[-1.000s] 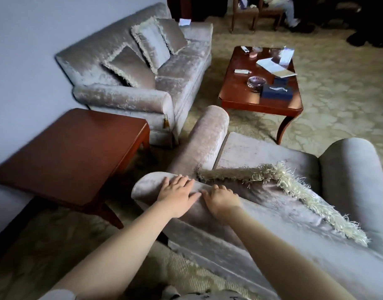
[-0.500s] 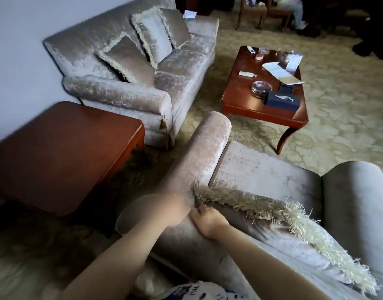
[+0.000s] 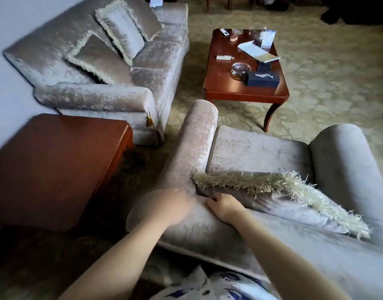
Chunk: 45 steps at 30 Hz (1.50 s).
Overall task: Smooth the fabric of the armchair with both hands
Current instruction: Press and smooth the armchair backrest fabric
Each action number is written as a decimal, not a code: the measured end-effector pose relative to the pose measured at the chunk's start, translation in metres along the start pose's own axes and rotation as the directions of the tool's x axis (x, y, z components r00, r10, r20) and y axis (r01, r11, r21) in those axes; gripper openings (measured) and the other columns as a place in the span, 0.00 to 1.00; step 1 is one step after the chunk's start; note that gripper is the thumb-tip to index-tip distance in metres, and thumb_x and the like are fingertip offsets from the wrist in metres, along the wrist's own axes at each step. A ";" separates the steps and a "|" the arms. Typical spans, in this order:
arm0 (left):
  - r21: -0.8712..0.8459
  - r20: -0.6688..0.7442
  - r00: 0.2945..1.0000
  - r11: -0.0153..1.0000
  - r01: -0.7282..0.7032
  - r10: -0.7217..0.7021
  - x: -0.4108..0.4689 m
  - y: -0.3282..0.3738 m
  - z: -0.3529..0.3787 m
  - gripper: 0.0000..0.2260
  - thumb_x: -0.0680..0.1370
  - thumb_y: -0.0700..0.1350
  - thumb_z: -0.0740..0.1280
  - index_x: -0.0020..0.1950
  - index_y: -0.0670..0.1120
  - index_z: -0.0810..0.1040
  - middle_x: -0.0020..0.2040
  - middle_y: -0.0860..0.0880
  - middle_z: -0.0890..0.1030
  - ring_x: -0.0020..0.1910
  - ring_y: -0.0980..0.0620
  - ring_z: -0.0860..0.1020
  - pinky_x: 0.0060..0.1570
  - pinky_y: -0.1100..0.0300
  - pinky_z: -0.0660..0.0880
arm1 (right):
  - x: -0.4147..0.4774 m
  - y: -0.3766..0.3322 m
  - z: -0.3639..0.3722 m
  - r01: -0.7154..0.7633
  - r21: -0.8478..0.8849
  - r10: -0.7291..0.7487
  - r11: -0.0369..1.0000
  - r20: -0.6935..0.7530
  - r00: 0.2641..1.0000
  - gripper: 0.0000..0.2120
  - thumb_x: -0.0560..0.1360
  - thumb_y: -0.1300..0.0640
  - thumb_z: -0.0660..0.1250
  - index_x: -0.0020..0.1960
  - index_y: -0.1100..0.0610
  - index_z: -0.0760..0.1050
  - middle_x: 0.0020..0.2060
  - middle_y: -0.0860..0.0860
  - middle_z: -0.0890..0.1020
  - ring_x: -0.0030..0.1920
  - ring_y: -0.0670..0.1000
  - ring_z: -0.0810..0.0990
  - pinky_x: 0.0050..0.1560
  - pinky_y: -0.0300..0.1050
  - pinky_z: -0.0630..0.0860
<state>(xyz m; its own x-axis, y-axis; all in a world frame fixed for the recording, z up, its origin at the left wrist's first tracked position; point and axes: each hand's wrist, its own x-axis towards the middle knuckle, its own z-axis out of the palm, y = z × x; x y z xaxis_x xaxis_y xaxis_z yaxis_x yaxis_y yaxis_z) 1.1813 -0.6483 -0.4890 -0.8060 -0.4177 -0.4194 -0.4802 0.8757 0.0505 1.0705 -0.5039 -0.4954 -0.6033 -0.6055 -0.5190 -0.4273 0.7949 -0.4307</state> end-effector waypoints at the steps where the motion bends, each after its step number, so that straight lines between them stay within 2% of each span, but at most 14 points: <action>1: -0.009 0.006 1.000 1.000 -0.013 0.013 -0.002 -0.003 -0.001 0.29 0.76 0.63 0.44 0.71 0.50 0.65 0.72 0.48 0.67 0.70 0.48 0.65 0.67 0.48 0.59 | -0.006 0.002 0.001 -0.023 0.001 0.023 1.000 -0.013 1.000 0.28 0.77 0.38 0.54 0.68 0.55 0.72 0.67 0.58 0.75 0.67 0.59 0.73 0.64 0.49 0.69; 5: 0.004 0.031 0.999 0.999 -0.033 0.033 -0.004 -0.006 -0.003 0.31 0.75 0.63 0.43 0.72 0.51 0.64 0.72 0.47 0.67 0.70 0.48 0.65 0.68 0.48 0.58 | -0.033 0.008 0.010 -0.061 -0.061 0.054 0.996 -0.108 0.993 0.26 0.78 0.40 0.51 0.62 0.56 0.75 0.62 0.59 0.78 0.62 0.60 0.76 0.59 0.51 0.72; 8: 0.041 0.032 0.998 0.998 -0.050 0.048 -0.008 -0.006 -0.003 0.27 0.77 0.61 0.44 0.72 0.52 0.65 0.72 0.48 0.67 0.70 0.47 0.65 0.67 0.48 0.58 | -0.050 0.008 0.015 -0.058 -0.109 0.038 0.992 -0.175 0.984 0.25 0.78 0.40 0.50 0.60 0.57 0.75 0.61 0.59 0.78 0.61 0.60 0.76 0.58 0.51 0.71; 12: 0.129 0.079 0.991 0.984 -0.120 0.111 -0.012 -0.008 -0.008 0.23 0.79 0.56 0.44 0.74 0.54 0.60 0.75 0.49 0.62 0.72 0.47 0.61 0.68 0.48 0.58 | -0.064 0.008 0.016 -0.024 -0.154 -0.010 0.988 -0.213 0.977 0.26 0.79 0.40 0.50 0.61 0.58 0.73 0.62 0.59 0.77 0.62 0.61 0.76 0.59 0.52 0.71; 15: 0.114 0.034 0.996 0.990 -0.085 0.082 -0.025 -0.004 -0.009 0.24 0.80 0.57 0.45 0.76 0.51 0.56 0.77 0.48 0.56 0.73 0.47 0.58 0.70 0.50 0.56 | -0.077 0.024 0.011 0.034 -0.164 -0.062 0.986 -0.171 0.983 0.28 0.79 0.37 0.50 0.65 0.56 0.71 0.64 0.58 0.75 0.64 0.60 0.74 0.61 0.53 0.70; 18: 0.032 -0.044 0.998 0.999 -0.044 0.045 -0.040 0.014 -0.008 0.27 0.80 0.60 0.48 0.76 0.49 0.56 0.77 0.48 0.54 0.73 0.45 0.59 0.71 0.51 0.55 | -0.092 0.072 -0.013 0.065 -0.164 -0.082 0.984 -0.104 0.991 0.29 0.78 0.36 0.51 0.70 0.53 0.68 0.66 0.57 0.75 0.65 0.60 0.74 0.62 0.53 0.72; 19: 0.030 -0.069 0.996 0.998 -0.056 0.058 -0.046 0.026 -0.007 0.28 0.80 0.61 0.49 0.76 0.49 0.56 0.77 0.48 0.55 0.73 0.45 0.60 0.70 0.51 0.56 | -0.097 0.094 -0.023 0.061 -0.166 -0.076 0.984 -0.086 0.993 0.28 0.78 0.36 0.52 0.69 0.53 0.69 0.65 0.58 0.76 0.64 0.60 0.75 0.60 0.52 0.73; 22: 0.017 -0.164 0.976 0.989 -0.144 0.145 -0.058 0.092 0.001 0.27 0.79 0.60 0.51 0.75 0.49 0.58 0.77 0.49 0.56 0.71 0.44 0.62 0.69 0.50 0.58 | -0.123 0.182 -0.051 -0.009 -0.196 -0.002 0.981 -0.056 0.998 0.24 0.80 0.39 0.52 0.57 0.57 0.76 0.58 0.61 0.79 0.58 0.60 0.77 0.52 0.48 0.70; 24: -0.003 -0.176 0.968 0.983 -0.182 0.178 -0.062 0.156 0.010 0.28 0.79 0.62 0.51 0.75 0.49 0.59 0.77 0.50 0.57 0.72 0.45 0.61 0.70 0.49 0.56 | -0.146 0.254 -0.065 -0.111 -0.202 0.100 0.973 -0.066 0.993 0.25 0.80 0.40 0.52 0.58 0.58 0.76 0.60 0.60 0.78 0.59 0.60 0.76 0.55 0.48 0.70; 28: -0.006 -0.101 0.965 0.970 -0.242 0.240 -0.072 0.283 0.033 0.32 0.76 0.67 0.45 0.74 0.51 0.60 0.76 0.50 0.58 0.75 0.49 0.55 0.72 0.46 0.48 | -0.186 0.364 -0.084 -0.289 -0.173 0.265 0.942 -0.148 0.953 0.28 0.79 0.37 0.49 0.62 0.56 0.75 0.64 0.59 0.77 0.62 0.60 0.75 0.57 0.48 0.69; 31: 0.044 -0.082 0.968 0.971 -0.235 0.238 -0.078 0.333 0.047 0.34 0.75 0.69 0.41 0.75 0.52 0.58 0.77 0.49 0.58 0.75 0.48 0.56 0.71 0.45 0.49 | -0.197 0.393 -0.089 -0.308 -0.171 0.281 0.936 -0.163 0.946 0.28 0.80 0.37 0.49 0.64 0.57 0.74 0.65 0.59 0.76 0.63 0.59 0.75 0.57 0.47 0.68; 35: 0.057 -0.032 0.988 0.987 -0.149 0.151 -0.070 0.342 0.048 0.36 0.73 0.71 0.42 0.75 0.53 0.57 0.77 0.49 0.58 0.74 0.48 0.56 0.71 0.45 0.48 | -0.192 0.405 -0.094 -0.318 -0.144 0.304 0.937 -0.113 0.946 0.29 0.80 0.38 0.50 0.68 0.57 0.71 0.68 0.59 0.73 0.67 0.59 0.72 0.63 0.47 0.67; 40: 0.050 0.042 0.984 0.984 -0.174 0.172 -0.061 0.344 0.049 0.37 0.72 0.72 0.40 0.76 0.54 0.55 0.77 0.50 0.55 0.75 0.49 0.54 0.71 0.45 0.47 | -0.185 0.418 -0.094 -0.371 -0.038 0.363 0.928 -0.125 0.923 0.28 0.78 0.39 0.53 0.71 0.54 0.69 0.70 0.57 0.71 0.70 0.58 0.70 0.67 0.47 0.65; 45: 0.027 0.191 0.968 0.985 -0.172 0.163 -0.037 0.344 0.040 0.38 0.72 0.73 0.40 0.76 0.54 0.54 0.78 0.51 0.54 0.75 0.49 0.55 0.71 0.45 0.50 | -0.170 0.426 -0.092 -0.455 -0.005 0.454 0.891 -0.048 0.890 0.32 0.74 0.34 0.51 0.70 0.52 0.70 0.71 0.56 0.71 0.70 0.58 0.70 0.69 0.50 0.65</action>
<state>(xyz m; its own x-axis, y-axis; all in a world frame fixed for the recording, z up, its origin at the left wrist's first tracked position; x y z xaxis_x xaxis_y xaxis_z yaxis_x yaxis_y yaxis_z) 1.0603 -0.3220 -0.4924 -0.7922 -0.2148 -0.5712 -0.3252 0.9406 0.0972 0.9290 -0.0591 -0.5230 -0.7634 -0.1761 -0.6215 -0.1097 0.9835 -0.1441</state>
